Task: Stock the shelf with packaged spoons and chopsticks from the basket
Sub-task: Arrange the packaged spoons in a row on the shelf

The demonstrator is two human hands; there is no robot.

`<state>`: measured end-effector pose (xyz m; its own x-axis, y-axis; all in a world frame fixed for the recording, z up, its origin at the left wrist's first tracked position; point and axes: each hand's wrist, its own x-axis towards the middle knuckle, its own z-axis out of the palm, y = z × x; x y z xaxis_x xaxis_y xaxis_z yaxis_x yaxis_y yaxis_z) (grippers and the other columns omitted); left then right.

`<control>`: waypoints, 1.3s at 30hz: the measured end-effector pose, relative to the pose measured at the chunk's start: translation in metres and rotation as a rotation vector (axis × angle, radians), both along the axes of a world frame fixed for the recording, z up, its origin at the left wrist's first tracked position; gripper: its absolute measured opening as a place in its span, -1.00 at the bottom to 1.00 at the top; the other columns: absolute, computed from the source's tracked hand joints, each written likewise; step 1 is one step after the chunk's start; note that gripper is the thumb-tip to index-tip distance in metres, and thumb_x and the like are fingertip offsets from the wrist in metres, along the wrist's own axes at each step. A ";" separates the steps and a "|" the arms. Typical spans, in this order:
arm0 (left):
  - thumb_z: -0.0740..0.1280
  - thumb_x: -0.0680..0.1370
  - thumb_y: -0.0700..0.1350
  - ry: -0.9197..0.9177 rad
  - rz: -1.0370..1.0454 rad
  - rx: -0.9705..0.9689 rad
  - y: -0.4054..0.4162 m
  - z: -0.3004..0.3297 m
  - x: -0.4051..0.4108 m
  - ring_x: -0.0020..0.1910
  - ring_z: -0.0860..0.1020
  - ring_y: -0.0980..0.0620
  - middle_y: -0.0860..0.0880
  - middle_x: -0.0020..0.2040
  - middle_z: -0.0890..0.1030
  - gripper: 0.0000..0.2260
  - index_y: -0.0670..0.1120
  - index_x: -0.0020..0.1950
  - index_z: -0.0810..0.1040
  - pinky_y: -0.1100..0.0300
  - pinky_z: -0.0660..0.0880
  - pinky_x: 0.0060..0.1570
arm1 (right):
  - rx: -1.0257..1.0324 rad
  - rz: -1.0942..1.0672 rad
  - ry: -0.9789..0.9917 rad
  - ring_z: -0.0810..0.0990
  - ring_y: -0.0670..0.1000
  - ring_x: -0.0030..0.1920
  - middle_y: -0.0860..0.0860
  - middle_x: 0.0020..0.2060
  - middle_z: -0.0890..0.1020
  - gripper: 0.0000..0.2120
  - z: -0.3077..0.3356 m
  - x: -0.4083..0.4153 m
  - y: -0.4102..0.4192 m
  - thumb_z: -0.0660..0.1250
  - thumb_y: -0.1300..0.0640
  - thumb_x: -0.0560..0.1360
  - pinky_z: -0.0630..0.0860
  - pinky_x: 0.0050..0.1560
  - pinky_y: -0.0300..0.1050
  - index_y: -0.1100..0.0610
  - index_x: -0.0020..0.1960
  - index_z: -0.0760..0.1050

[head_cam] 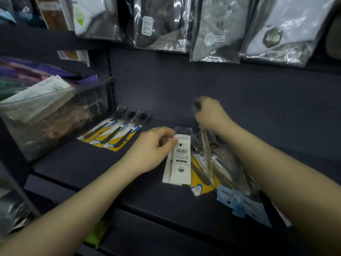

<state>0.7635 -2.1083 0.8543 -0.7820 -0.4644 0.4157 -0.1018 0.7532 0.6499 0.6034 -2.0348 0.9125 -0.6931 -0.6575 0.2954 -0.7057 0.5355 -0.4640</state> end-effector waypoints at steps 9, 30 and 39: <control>0.24 0.55 -0.19 0.132 -0.139 0.608 0.024 0.006 0.013 -0.08 0.64 0.05 0.00 -0.06 0.68 -0.86 -0.02 0.04 0.54 0.10 0.56 -0.01 | -0.586 0.304 -0.606 0.57 0.11 -0.09 0.16 -0.10 0.62 -0.82 -0.016 0.038 -0.025 0.15 0.17 0.57 0.51 0.11 0.15 0.14 -0.06 0.53; 0.26 0.52 0.01 -0.443 0.200 -0.325 -0.123 -0.009 -0.001 0.11 0.50 -0.19 -0.19 0.12 0.54 -0.61 -0.10 0.30 0.38 0.08 0.45 -0.04 | 0.376 -0.142 0.078 0.57 0.21 -0.03 0.22 -0.02 0.56 -0.85 0.002 0.030 -0.036 0.18 0.29 0.49 0.40 -0.18 -0.13 0.26 -0.26 0.38; 0.14 0.58 0.04 -0.625 -0.303 -0.351 -0.152 -0.021 0.032 0.49 0.06 0.13 0.10 0.53 0.07 -0.55 0.06 0.46 0.16 0.20 0.03 0.47 | -0.298 0.289 -1.063 0.58 0.08 -0.29 0.26 -0.11 0.59 -0.80 -0.034 0.059 -0.085 0.10 0.34 0.59 0.59 -0.35 -0.20 0.23 -0.17 0.40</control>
<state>0.7952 -2.2606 0.8331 -0.9914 -0.1155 -0.0610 -0.1274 0.9578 0.2578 0.6620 -2.1199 0.8790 -0.5199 -0.8352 -0.1791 0.0414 0.1848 -0.9819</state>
